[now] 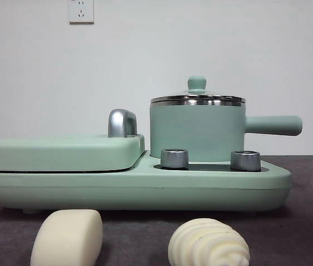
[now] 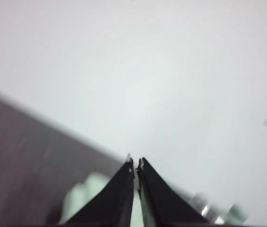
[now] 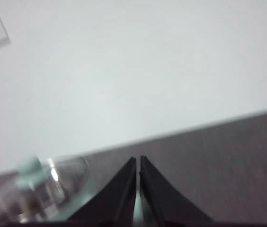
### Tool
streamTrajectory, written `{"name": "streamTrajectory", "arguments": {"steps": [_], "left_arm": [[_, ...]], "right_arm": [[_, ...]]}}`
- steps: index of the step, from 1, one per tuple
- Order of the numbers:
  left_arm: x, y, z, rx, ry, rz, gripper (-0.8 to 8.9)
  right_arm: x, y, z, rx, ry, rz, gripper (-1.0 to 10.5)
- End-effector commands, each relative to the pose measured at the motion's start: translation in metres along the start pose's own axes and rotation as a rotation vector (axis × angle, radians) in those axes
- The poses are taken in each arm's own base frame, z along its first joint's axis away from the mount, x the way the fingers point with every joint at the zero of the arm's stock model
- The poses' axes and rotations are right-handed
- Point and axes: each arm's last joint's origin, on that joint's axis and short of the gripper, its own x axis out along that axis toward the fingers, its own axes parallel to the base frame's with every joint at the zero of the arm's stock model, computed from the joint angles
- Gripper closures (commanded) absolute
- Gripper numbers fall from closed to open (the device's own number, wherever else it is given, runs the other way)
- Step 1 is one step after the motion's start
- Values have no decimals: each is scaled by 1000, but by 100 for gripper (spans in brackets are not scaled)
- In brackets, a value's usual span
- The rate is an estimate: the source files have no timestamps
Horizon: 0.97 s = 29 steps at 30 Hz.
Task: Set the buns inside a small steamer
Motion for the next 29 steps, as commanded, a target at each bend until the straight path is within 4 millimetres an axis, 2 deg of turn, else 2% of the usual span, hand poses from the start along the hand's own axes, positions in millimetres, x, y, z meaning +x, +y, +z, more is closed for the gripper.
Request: {"name": "streamTrajectory", "arguments": {"steps": [1, 5, 10, 14, 18, 23, 29], "left_arm": [[0, -3, 4, 24, -54, -33, 797], [0, -15, 20, 53, -92, -58, 797], [1, -35, 50, 187, -114, 12, 797], [8, -53, 75, 277, -18, 71, 797], [19, -68, 97, 287, 81, 124, 796], [41, -78, 116, 343, 184, 149, 796], [76, -82, 126, 369, 347, 93, 796]], "right_arm": [[-2, 9, 22, 7, -73, 30, 936], [-6, 20, 47, -1, -89, 72, 936], [-3, 32, 77, -50, 19, 72, 936], [8, 41, 103, -124, 92, 88, 936], [26, 50, 127, -147, 149, 127, 936], [53, 55, 143, -151, 264, 160, 936], [83, 58, 147, -174, 399, 255, 936]]}}
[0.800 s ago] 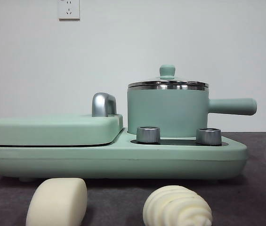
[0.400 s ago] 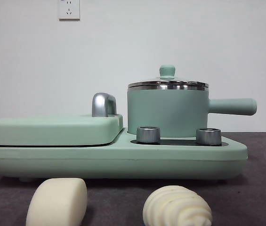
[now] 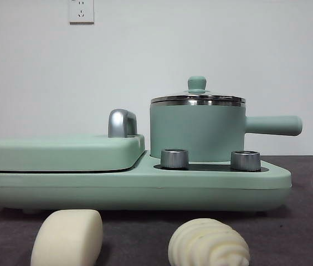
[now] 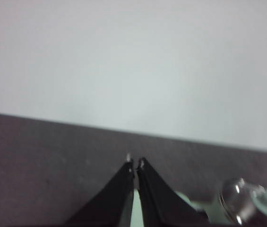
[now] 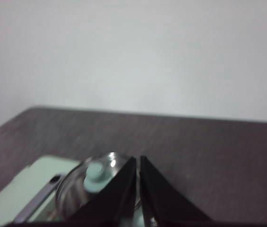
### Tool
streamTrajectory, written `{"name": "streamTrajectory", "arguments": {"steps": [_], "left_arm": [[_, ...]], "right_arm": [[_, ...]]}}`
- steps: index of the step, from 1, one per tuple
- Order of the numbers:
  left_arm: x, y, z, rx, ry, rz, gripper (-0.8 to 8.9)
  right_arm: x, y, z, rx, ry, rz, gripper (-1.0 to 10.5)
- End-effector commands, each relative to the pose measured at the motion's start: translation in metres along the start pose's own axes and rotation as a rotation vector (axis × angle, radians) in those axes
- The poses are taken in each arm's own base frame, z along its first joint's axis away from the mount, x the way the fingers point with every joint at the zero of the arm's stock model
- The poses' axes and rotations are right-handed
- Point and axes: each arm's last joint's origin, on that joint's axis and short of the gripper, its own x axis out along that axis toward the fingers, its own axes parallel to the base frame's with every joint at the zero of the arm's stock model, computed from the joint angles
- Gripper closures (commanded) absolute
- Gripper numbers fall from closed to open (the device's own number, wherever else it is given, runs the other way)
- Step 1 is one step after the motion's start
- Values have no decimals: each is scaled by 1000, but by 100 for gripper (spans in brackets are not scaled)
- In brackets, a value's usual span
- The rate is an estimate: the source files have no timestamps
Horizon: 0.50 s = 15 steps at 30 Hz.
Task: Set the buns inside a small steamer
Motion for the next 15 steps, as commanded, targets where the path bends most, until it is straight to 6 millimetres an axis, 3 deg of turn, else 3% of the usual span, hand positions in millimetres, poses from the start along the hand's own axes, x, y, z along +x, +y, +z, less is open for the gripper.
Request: {"name": "streamTrajectory", "arguments": {"steps": [1, 9, 15], "left_arm": [[15, -2, 11, 52, 69, -52, 796], [54, -6, 18, 135, 323, -203, 797], [70, -13, 16, 272, 457, -280, 797]], "right_arm": [[9, 0, 8, -62, 38, 42, 936], [29, 3, 4, -202, 187, 106, 936], [33, 7, -6, -304, 283, 128, 936]]}}
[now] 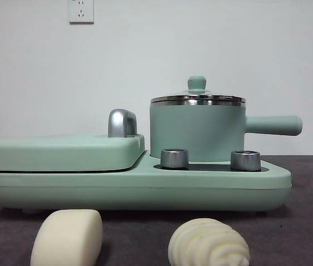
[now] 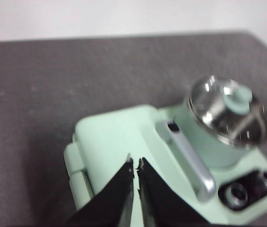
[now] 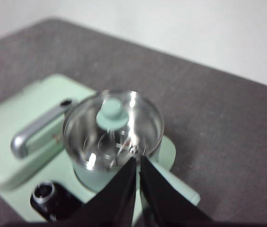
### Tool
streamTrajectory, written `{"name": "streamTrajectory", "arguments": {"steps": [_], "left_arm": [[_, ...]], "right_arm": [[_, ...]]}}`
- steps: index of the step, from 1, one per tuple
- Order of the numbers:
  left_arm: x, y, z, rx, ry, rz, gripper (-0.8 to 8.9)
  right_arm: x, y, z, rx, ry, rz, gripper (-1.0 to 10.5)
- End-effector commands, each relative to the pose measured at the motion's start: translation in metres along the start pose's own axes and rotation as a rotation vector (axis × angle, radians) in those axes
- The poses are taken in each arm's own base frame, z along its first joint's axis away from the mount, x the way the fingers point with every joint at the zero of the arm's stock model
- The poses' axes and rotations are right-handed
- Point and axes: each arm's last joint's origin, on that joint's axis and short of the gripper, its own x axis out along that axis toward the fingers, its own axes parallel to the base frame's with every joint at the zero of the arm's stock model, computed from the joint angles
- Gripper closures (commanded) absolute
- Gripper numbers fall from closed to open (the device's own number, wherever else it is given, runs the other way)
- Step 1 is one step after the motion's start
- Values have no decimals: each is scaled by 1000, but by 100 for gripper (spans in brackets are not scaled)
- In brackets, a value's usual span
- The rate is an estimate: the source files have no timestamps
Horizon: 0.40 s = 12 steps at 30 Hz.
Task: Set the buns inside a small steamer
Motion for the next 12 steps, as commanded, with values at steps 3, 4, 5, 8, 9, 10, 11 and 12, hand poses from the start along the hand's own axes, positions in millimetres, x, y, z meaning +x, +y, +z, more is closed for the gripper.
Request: {"name": "streamTrajectory", "arguments": {"steps": [3, 4, 5, 8, 9, 10, 11, 12], "left_arm": [[7, -5, 7, 177, 42, -48, 792], [8, -6, 6, 183, 48, -53, 778], [9, -6, 6, 184, 51, -58, 742], [9, -8, 6, 189, 51, -67, 567], [9, -8, 6, 189, 52, -68, 511], [9, -8, 6, 190, 51, -69, 479], [9, -8, 6, 190, 51, -69, 466], [9, -8, 6, 190, 51, -69, 470]], "right_arm": [[0, 5, 0, -142, 47, 0, 935], [1, 6, 0, -151, 54, 7, 935], [1, 7, -1, -156, 60, 14, 935], [1, 8, -2, -156, 66, 23, 881], [1, 8, -1, -157, 65, 24, 821], [1, 9, -1, -157, 65, 25, 764], [1, 9, -1, -156, 65, 25, 710], [1, 9, -1, -153, 65, 25, 677]]}}
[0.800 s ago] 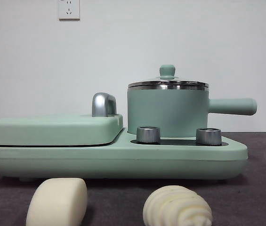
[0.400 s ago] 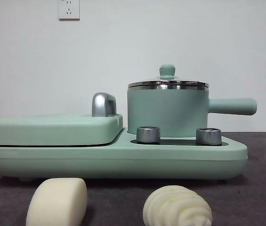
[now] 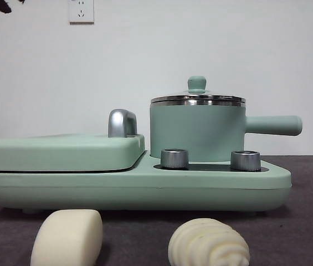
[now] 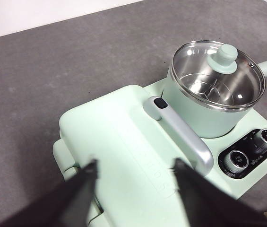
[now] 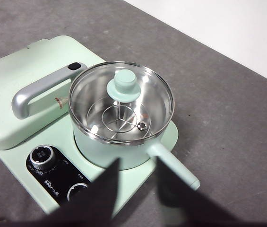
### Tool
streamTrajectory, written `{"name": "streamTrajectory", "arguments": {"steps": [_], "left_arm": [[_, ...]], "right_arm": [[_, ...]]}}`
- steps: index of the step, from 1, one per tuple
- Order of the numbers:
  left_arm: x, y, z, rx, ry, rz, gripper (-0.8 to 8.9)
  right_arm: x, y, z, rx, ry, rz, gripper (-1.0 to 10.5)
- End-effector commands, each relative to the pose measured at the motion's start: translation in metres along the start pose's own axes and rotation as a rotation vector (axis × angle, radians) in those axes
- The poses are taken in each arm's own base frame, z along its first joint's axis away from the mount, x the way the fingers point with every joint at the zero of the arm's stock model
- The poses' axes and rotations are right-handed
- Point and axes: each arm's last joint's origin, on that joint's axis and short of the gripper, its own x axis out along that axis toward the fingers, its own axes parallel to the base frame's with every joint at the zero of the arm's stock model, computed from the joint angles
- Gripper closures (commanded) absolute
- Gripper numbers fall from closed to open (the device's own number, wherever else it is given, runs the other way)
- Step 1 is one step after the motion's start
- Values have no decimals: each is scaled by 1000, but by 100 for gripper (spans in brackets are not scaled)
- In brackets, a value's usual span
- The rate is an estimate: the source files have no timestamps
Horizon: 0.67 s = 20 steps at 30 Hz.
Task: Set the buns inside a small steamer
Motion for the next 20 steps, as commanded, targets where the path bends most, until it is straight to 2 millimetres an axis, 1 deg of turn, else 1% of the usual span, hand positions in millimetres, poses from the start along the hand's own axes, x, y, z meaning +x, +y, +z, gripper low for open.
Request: {"name": "streamTrajectory", "arguments": {"steps": [1, 6, 13, 16, 18, 20], "left_arm": [[-3, -1, 7, 26, -25, -2, 470], [-3, -1, 7, 28, -27, -3, 470], [0, -4, 10, 39, -47, -18, 471], [7, -5, 15, 54, -73, -36, 471], [16, -7, 18, 72, -88, -56, 471], [29, -10, 22, 93, -98, -86, 471]], "right_arm": [[-2, 0, 6, -15, -19, -4, 666], [-2, -1, 5, -2, -13, -17, 666], [-2, -1, 0, 37, 57, -67, 644], [-1, -1, 0, 42, 57, -67, 644], [-1, -2, 0, 54, 54, -67, 644], [-1, -2, 0, 59, 52, -68, 644]]}}
